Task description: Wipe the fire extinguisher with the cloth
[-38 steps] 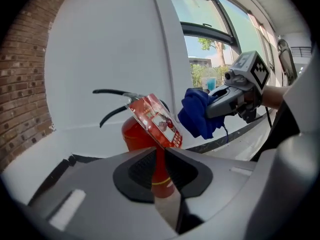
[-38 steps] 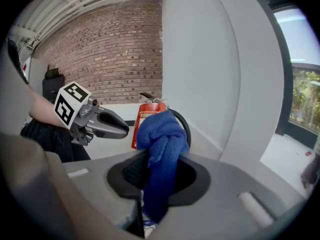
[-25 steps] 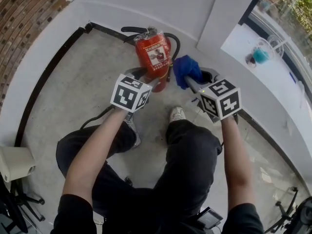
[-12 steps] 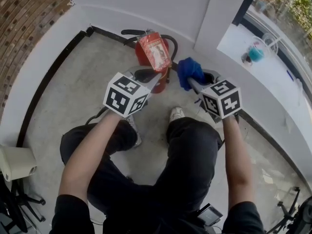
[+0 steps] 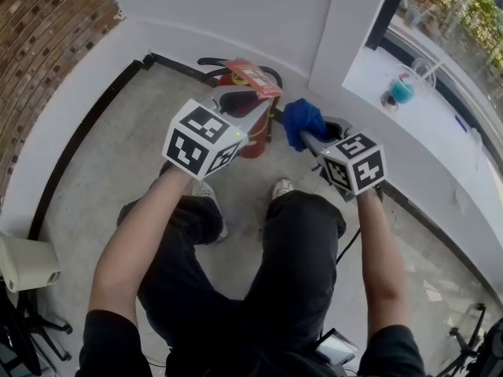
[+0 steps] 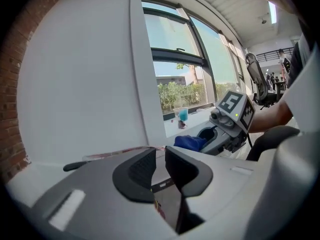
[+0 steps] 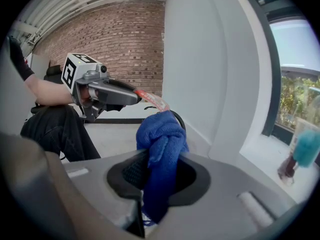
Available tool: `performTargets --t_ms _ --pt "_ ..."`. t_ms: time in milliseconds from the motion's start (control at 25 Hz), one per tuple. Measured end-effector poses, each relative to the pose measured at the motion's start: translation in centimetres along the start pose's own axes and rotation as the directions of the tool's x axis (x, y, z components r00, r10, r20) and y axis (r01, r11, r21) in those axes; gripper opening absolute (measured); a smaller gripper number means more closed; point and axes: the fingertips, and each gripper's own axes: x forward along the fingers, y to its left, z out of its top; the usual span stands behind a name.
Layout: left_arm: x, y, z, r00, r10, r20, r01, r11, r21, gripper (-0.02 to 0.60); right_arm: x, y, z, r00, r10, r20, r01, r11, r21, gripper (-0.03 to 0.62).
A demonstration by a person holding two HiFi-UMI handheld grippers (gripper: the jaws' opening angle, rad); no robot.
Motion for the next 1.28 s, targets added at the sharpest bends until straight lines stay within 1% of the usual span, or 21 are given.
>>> performTargets --t_ms 80,160,200,240,360,560,640,720,760,800,880,920,1040,1080,1120,1200,1240,1280 --pt "0.1 0.6 1.3 1.0 0.006 0.014 -0.006 1.0 0.015 0.067 -0.2 -0.1 0.5 1.0 0.0 0.009 0.0 1.0 0.0 0.081" --pt "0.4 1.5 2.2 0.999 0.029 0.023 -0.03 0.999 0.03 0.067 -0.3 -0.2 1.3 1.0 0.001 0.023 -0.001 1.0 -0.003 0.081" --pt "0.5 2.2 2.6 0.998 0.051 0.024 -0.052 0.998 0.04 0.021 -0.3 -0.2 1.8 1.0 0.003 0.029 -0.002 1.0 -0.007 0.081" --pt "0.6 3.0 2.8 0.997 0.072 0.022 -0.073 0.996 0.049 0.012 -0.2 -0.2 2.3 0.999 0.005 0.036 -0.004 1.0 -0.013 0.081" --pt "0.8 4.9 3.5 0.994 0.109 0.01 -0.11 0.991 0.077 0.011 0.2 -0.3 4.0 0.998 0.008 0.058 -0.007 1.0 -0.03 0.081" --pt "1.6 6.6 4.4 0.991 0.132 -0.025 -0.126 0.977 0.169 0.009 1.3 -1.8 5.9 0.997 -0.008 0.076 0.009 1.0 -0.024 0.081" --pt "1.8 6.5 4.1 0.991 0.128 -0.048 -0.114 0.969 0.219 0.009 1.8 -2.6 6.3 0.996 -0.017 0.082 0.018 1.0 -0.013 0.081" --pt "2.1 6.2 3.4 0.989 0.118 -0.083 -0.09 0.954 0.285 0.012 2.3 -3.6 6.8 0.995 -0.027 0.094 0.027 1.0 0.0 0.081" --pt "2.3 6.1 3.0 0.988 0.114 -0.104 -0.076 0.947 0.313 0.037 2.5 -4.1 7.1 0.995 -0.031 0.1 0.031 1.0 0.005 0.081" --pt "2.5 6.2 2.6 0.986 0.113 -0.123 -0.065 0.939 0.337 0.078 2.8 -4.5 7.5 0.994 -0.034 0.105 0.034 0.999 0.008 0.081" --pt "2.9 6.6 2.2 0.983 0.113 -0.145 -0.052 0.926 0.373 0.132 3.3 -4.9 8.1 0.993 -0.036 0.112 0.035 0.999 0.01 0.081" --pt "3.1 6.7 2.2 0.983 0.109 -0.15 -0.043 0.92 0.389 0.15 3.5 -5.0 8.3 0.993 -0.036 0.116 0.035 0.999 0.013 0.081" --pt "3.6 6.8 2.6 0.982 0.088 -0.169 -0.004 0.896 0.443 0.175 3.9 -5.4 8.8 0.99 -0.043 0.134 0.039 0.999 0.026 0.081" --pt "3.6 6.7 2.8 0.982 0.079 -0.172 0.008 0.891 0.454 0.175 4.0 -5.6 8.9 0.989 -0.044 0.142 0.04 0.999 0.03 0.081" --pt "3.6 6.6 3.0 0.983 0.063 -0.174 0.023 0.891 0.454 0.175 4.1 -5.9 9.1 0.988 -0.044 0.149 0.04 0.999 0.032 0.081" --pt "3.8 5.9 3.2 0.984 0.019 -0.176 0.06 0.898 0.435 0.206 4.2 -6.3 9.3 0.987 -0.045 0.157 0.041 0.999 0.034 0.081" --pt "4.0 5.6 3.1 0.983 0.011 -0.182 0.071 0.897 0.436 0.206 4.3 -6.4 9.3 0.986 -0.046 0.159 0.041 0.999 0.034 0.081" --pt "4.2 5.6 2.9 0.981 0.021 -0.195 0.07 0.89 0.451 0.206 4.3 -6.5 9.4 0.986 -0.045 0.16 0.04 0.999 0.034 0.081"
